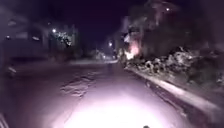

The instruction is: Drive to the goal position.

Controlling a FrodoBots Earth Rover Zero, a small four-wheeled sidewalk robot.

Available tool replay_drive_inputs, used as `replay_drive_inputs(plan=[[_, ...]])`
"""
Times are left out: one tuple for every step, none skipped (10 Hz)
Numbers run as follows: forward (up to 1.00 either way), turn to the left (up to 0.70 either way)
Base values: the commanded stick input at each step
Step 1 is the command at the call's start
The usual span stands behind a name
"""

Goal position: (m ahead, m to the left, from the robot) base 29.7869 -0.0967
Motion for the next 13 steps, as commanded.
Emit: replay_drive_inputs(plan=[[0.7,0.0],[0.7,0.0],[0.7,0.0],[0.7,0.0],[0.7,0.0],[0.7,0.0],[0.7,0.0],[0.7,0.0],[0.7,0.0],[0.7,0.0],[0.7,0.0],[0.7,0.0],[0.7,0.0]])
